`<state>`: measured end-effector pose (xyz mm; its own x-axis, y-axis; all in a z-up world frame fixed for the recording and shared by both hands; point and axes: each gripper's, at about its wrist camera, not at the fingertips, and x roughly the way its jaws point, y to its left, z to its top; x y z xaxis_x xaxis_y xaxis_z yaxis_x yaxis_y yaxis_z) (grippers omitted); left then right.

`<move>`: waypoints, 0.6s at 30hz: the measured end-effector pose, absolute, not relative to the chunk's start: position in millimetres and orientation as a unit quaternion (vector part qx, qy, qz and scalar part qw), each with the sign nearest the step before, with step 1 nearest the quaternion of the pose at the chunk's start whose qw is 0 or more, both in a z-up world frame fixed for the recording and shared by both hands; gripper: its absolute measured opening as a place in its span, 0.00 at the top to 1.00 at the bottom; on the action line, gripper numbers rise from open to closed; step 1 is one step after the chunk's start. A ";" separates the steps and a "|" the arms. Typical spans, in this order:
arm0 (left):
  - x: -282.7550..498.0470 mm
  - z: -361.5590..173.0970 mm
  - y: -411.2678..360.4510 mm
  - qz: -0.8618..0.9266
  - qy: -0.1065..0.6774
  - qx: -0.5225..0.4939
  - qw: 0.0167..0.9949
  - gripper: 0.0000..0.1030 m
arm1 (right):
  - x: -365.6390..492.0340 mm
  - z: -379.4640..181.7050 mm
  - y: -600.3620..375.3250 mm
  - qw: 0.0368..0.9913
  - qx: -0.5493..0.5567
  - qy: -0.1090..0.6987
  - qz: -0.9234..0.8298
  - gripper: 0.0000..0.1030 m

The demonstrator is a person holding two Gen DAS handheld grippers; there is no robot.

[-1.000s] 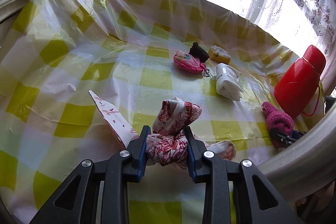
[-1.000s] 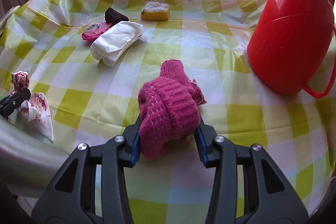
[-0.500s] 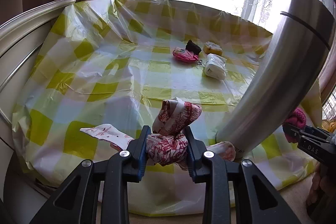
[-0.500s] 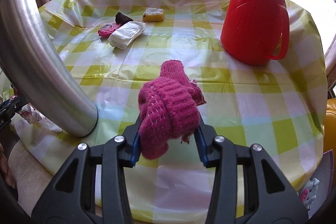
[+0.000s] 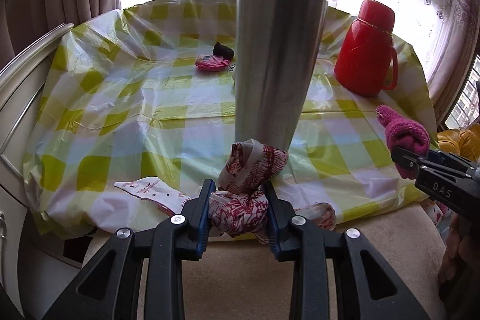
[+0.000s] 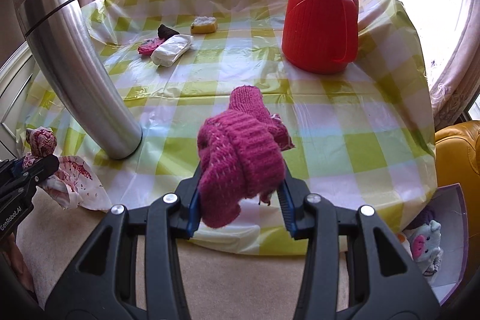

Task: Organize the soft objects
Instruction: 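Carry the patterned cloth and magenta glove to the white box and release them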

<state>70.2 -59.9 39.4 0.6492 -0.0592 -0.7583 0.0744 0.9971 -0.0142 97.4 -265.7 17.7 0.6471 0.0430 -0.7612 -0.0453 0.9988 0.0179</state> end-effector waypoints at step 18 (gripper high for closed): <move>51.5 44.1 -179.5 -0.149 0.425 0.076 0.890 0.69 | 42.9 17.6 -368.9 0.896 0.020 0.438 -0.066 0.54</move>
<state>51.5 -179.5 44.1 0.5942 -0.2006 -0.7789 0.3303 0.9438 0.0089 42.9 -368.9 17.6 0.6074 -0.1008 -0.7880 0.1356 0.9905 -0.0221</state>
